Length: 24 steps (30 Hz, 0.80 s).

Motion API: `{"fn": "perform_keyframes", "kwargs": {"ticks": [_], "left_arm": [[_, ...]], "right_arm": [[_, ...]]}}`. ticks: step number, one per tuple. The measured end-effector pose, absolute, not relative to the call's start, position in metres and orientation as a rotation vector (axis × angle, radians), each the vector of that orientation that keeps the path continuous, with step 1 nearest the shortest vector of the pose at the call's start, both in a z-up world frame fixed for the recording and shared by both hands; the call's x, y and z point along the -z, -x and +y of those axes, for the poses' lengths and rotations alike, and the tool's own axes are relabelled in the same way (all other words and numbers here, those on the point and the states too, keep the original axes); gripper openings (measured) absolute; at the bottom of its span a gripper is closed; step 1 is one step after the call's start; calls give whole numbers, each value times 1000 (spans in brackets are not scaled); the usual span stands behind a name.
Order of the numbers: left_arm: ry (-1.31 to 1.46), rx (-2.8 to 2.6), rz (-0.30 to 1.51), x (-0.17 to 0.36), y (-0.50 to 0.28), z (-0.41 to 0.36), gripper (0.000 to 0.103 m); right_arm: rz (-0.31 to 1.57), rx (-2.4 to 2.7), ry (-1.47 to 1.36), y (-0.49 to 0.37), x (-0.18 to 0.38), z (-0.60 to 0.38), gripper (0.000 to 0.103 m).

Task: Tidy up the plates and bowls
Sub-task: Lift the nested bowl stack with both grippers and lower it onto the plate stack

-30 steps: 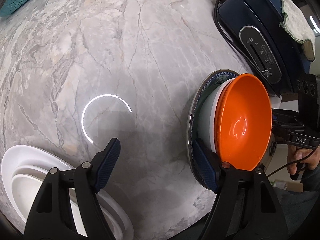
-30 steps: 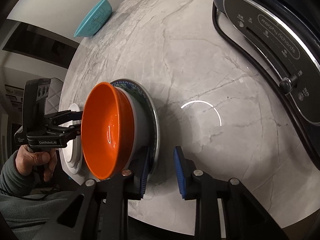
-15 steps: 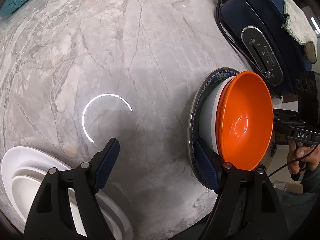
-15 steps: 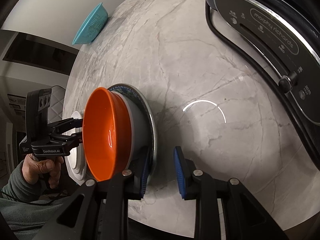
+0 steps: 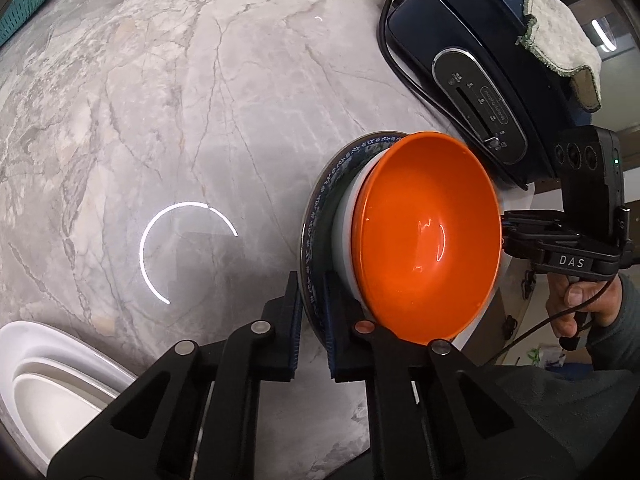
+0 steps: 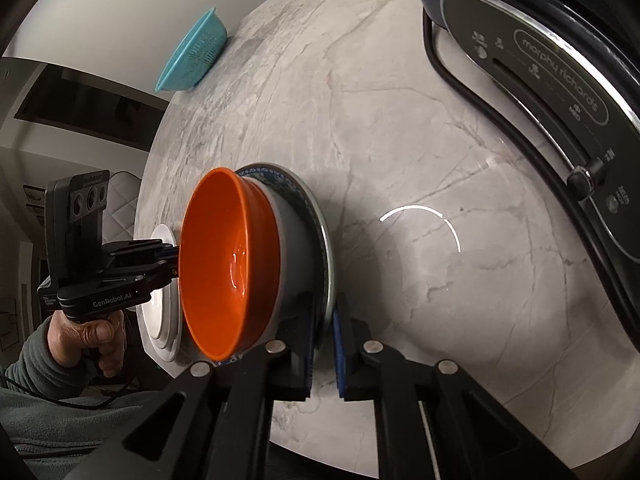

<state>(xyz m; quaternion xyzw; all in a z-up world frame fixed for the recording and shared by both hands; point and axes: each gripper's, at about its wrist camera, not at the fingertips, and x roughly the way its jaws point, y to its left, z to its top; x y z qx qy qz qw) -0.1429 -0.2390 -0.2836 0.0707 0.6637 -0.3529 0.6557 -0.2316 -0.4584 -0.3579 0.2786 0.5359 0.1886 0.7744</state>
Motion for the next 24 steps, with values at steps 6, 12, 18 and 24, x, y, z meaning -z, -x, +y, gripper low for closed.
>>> {"fn": "perform_keyframes", "kwargs": {"ticks": [6, 12, 18, 24], "left_arm": [[-142, 780, 1511, 286, 143, -242, 7], [-116, 757, 1526, 284, 147, -242, 7], [-67, 715, 1532, 272, 148, -244, 7], [-4, 664, 1532, 262, 152, -246, 7]], "right_arm": [[1160, -398, -602, 233, 357, -461, 10], [1160, -388, -599, 232, 355, -463, 10], [1165, -384, -600, 230, 351, -465, 10], [1196, -383, -598, 224, 347, -471, 10]]}}
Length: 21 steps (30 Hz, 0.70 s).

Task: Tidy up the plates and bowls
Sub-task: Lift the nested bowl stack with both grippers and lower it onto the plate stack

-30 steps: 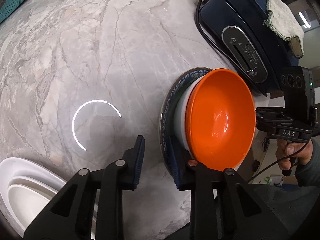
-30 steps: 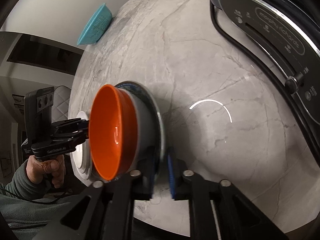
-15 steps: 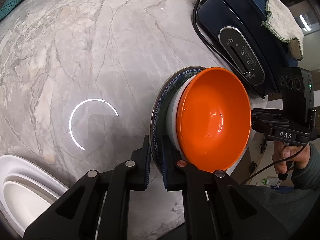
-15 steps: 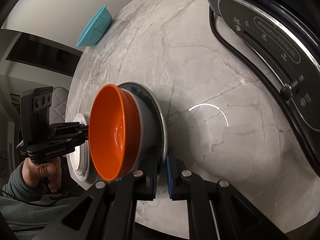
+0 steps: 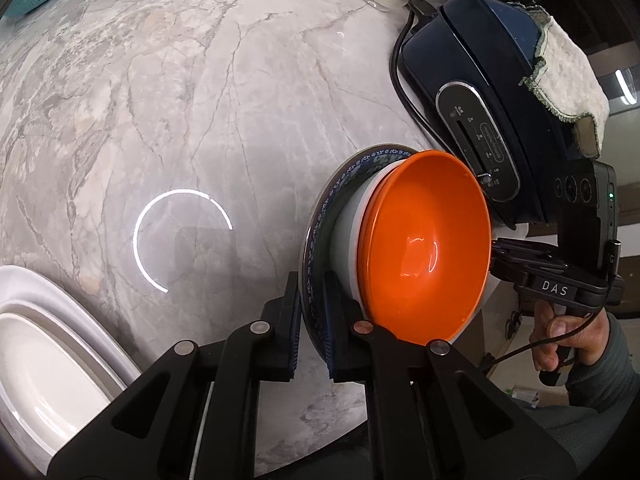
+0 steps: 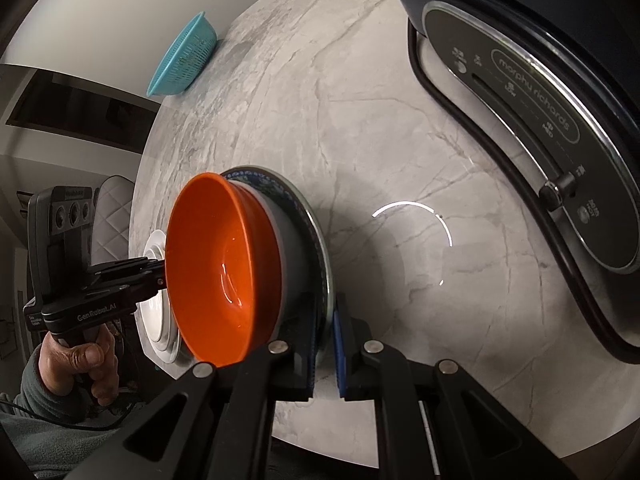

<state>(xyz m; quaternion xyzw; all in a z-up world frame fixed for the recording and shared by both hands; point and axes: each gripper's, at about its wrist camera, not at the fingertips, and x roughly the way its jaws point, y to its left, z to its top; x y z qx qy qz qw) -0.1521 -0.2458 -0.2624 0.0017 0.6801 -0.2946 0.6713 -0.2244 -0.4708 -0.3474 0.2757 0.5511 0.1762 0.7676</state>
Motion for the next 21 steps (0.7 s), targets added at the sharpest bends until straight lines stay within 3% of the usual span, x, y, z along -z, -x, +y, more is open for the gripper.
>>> {"fn": "perform_keyframes", "kwargs": {"ticks": [9, 21], "left_arm": [[92, 585, 1526, 250, 173, -231, 6], [197, 495, 1420, 190, 195, -156, 6]], "right_arm": [[1195, -445, -545, 221, 329, -471, 10], [1169, -540, -433, 216, 280, -427, 10]]}}
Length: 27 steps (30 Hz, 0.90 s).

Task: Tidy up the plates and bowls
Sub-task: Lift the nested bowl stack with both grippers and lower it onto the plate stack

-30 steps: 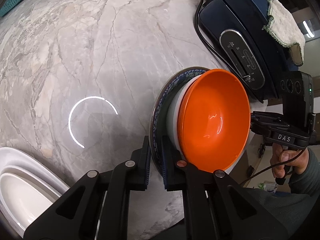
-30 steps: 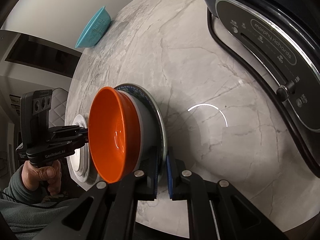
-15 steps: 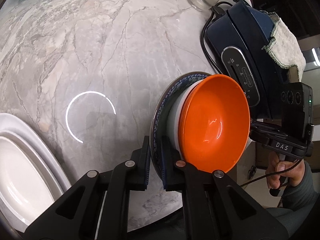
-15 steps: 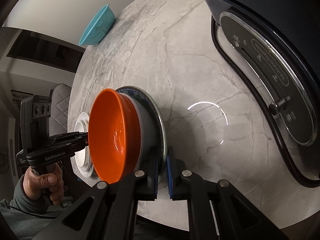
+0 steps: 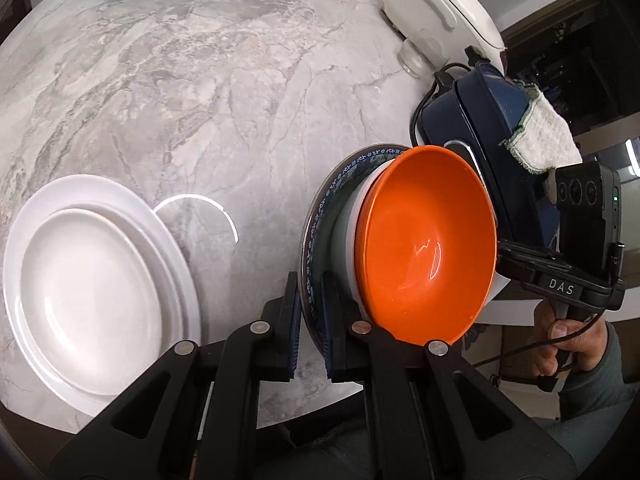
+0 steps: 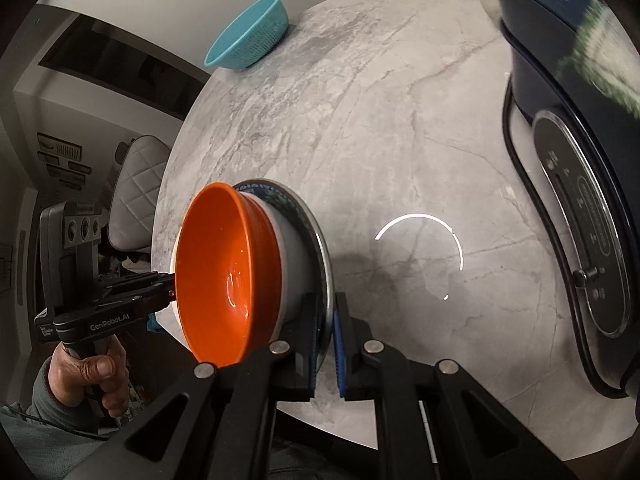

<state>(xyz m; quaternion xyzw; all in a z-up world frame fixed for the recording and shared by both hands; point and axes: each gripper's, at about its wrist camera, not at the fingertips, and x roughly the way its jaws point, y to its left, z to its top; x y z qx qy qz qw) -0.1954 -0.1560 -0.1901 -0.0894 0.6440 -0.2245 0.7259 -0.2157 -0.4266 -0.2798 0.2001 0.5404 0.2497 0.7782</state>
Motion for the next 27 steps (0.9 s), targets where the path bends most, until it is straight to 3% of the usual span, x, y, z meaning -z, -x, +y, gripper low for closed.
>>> {"fn": "perform_keyframes", "kwargs": {"ticks": [13, 27], "left_arm": [[314, 328, 1316, 141, 224, 5, 6], [341, 256, 1352, 204, 219, 84, 6]], "right_arm": [[1149, -698, -319, 207, 242, -294, 10], [1212, -729, -231, 184, 269, -196, 10]]}}
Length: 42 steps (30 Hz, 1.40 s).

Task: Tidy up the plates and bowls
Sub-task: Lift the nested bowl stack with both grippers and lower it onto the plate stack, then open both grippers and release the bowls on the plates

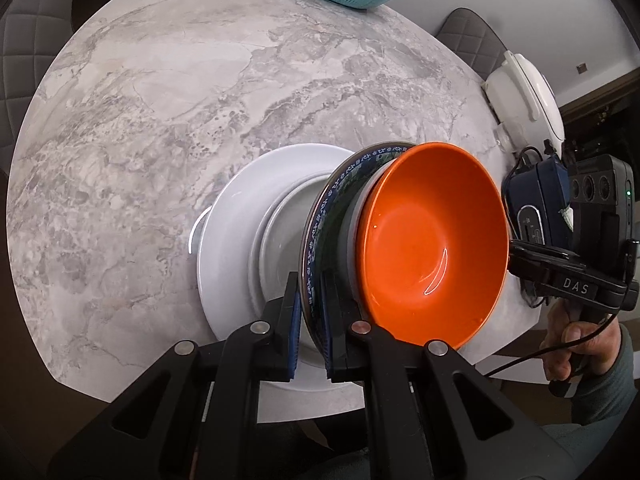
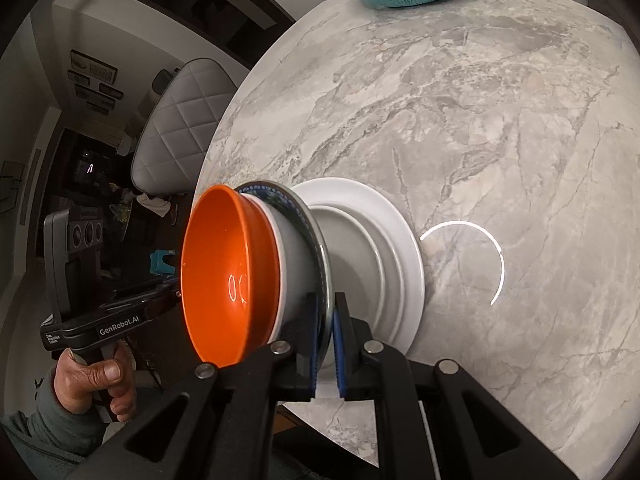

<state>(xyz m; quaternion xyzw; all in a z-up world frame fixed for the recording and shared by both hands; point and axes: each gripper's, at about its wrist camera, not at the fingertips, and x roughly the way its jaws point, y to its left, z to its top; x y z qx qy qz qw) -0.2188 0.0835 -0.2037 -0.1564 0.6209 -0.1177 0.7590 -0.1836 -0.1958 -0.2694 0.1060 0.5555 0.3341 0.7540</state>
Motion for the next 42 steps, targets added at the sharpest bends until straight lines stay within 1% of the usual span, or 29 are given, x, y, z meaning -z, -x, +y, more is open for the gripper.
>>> {"fn": "perform_keyframes", "kwargs": {"ticks": [12, 25, 30, 32, 33, 34, 35, 36, 37, 38, 39, 40, 41, 42], "left_arm": [[332, 241, 1395, 242, 206, 87, 6], [346, 232, 1392, 251, 200, 81, 6], [405, 210, 1349, 245, 209, 89, 13], [408, 188, 1320, 236, 214, 93, 24], [417, 180, 1302, 230, 219, 97, 28], [428, 172, 1280, 223, 223, 101, 41], [434, 166, 1257, 215, 228, 105, 59], [442, 167, 1228, 206, 233, 108, 68], [444, 164, 1190, 197, 239, 112, 79], [434, 158, 1159, 187, 244, 115, 83], [420, 148, 1134, 179, 249, 117, 85], [407, 135, 1102, 170, 253, 120, 92], [401, 118, 1065, 159, 258, 123, 96], [397, 101, 1013, 146, 263, 127, 96]], "right_arm": [[1269, -697, -214, 164, 302, -180, 10], [1289, -682, -225, 158, 319, -182, 10], [1278, -683, -233, 158, 319, -183, 12], [1265, -680, -241, 160, 316, -185, 15], [1256, -673, -242, 161, 314, -188, 19], [1246, -669, -244, 163, 311, -191, 21], [1237, -666, -248, 165, 308, -195, 27], [1227, -658, -256, 167, 304, -201, 38], [1215, -651, -268, 170, 300, -207, 47], [1198, -642, -283, 173, 295, -215, 61], [1180, -629, -295, 177, 289, -221, 69], [1163, -618, -305, 181, 283, -228, 72], [1146, -606, -315, 185, 278, -235, 79], [1129, -593, -326, 188, 272, -241, 85]]}}
